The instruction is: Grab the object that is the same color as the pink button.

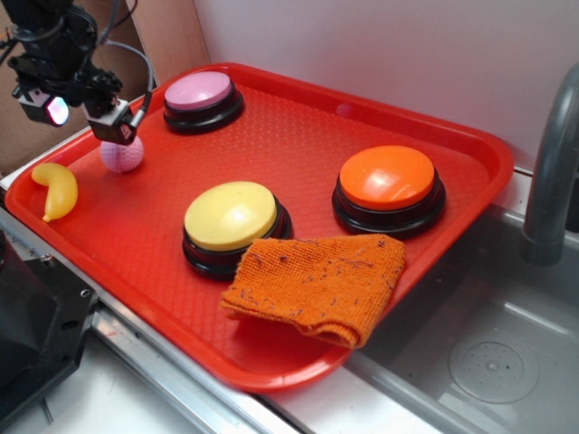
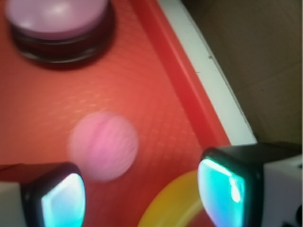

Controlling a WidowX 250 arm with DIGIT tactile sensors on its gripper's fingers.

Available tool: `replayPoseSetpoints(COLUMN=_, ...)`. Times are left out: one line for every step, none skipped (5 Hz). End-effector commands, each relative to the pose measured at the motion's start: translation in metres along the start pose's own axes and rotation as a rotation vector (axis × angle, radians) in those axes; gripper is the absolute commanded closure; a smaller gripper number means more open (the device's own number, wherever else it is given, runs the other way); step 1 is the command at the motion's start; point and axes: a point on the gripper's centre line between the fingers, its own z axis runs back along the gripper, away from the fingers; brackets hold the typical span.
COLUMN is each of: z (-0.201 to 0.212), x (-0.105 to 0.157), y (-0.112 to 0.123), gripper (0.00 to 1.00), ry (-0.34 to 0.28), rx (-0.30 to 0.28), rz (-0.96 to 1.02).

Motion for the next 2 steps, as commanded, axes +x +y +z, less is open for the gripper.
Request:
replayPoseSetpoints(z=-0.0153, x=0.0112, y=0.0013, gripper=0.00, ry=-0.047, rx=-0.050, rz=-0.037)
replayPoseSetpoints(z=-0.0220, x=0.0082, y=0.0023, gripper=0.13, ry=-0.047, rx=-0.079, rz=-0.023)
